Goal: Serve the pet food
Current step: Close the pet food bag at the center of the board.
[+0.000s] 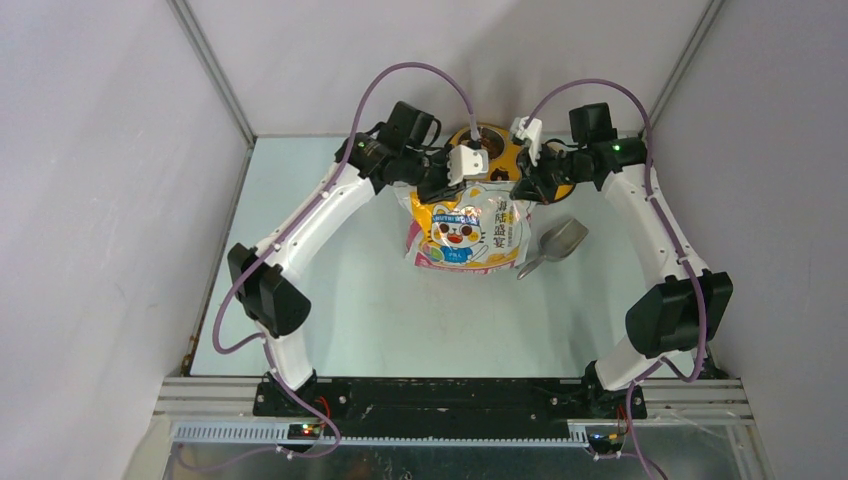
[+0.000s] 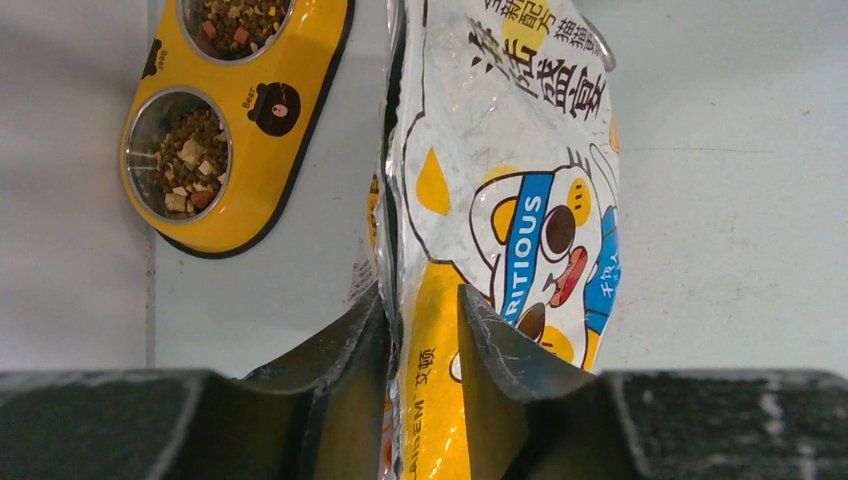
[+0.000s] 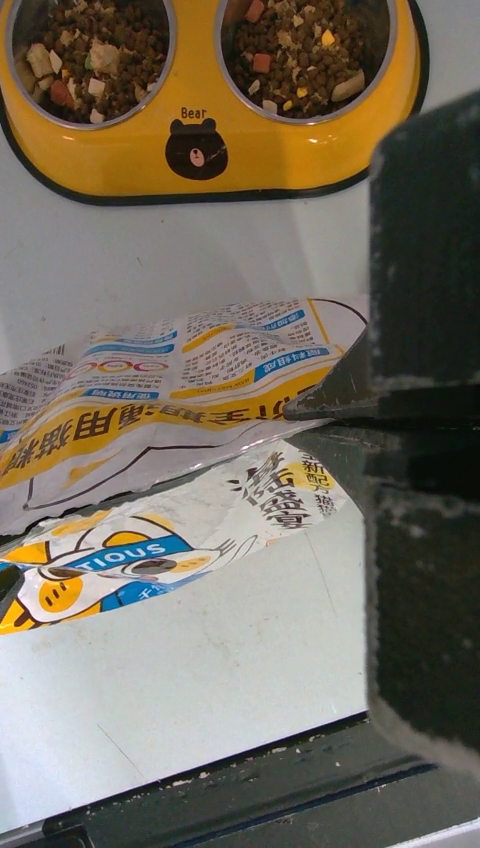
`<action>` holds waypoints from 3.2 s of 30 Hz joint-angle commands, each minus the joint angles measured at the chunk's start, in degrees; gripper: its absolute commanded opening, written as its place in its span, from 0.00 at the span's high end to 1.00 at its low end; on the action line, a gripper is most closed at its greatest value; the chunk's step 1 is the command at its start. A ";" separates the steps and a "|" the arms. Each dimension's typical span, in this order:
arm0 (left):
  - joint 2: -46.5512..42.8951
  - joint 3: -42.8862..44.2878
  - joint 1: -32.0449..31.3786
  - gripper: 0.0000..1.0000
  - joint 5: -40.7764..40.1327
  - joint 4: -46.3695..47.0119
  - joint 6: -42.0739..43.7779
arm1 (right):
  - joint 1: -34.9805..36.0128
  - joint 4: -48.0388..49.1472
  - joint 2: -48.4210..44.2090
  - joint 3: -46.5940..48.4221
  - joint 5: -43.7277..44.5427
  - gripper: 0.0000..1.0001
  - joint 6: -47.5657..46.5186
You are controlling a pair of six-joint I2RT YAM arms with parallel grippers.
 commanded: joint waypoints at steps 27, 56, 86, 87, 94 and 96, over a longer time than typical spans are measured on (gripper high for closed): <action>-5.48 -9.06 7.68 0.67 -2.41 -0.11 -1.40 | 0.15 6.10 -2.45 5.81 -4.99 1.00 1.21; -6.04 -7.04 9.13 1.00 1.93 1.57 -8.35 | 15.87 20.84 0.27 -0.10 -0.71 0.35 7.66; -6.29 -6.31 9.13 1.00 1.77 -0.95 -6.85 | 13.25 10.96 -0.37 -0.14 4.97 0.60 -2.41; -6.30 -6.34 9.13 1.00 1.81 -0.95 -6.87 | 12.97 10.64 -0.45 -0.44 4.92 0.60 -2.63; -6.34 -6.42 9.13 1.00 2.10 -0.96 -6.79 | 10.15 9.39 -0.75 -0.39 3.88 1.00 -2.64; -6.44 -6.50 9.13 1.00 2.05 -0.98 -6.74 | 9.70 11.50 -1.94 -1.39 3.25 1.00 -1.59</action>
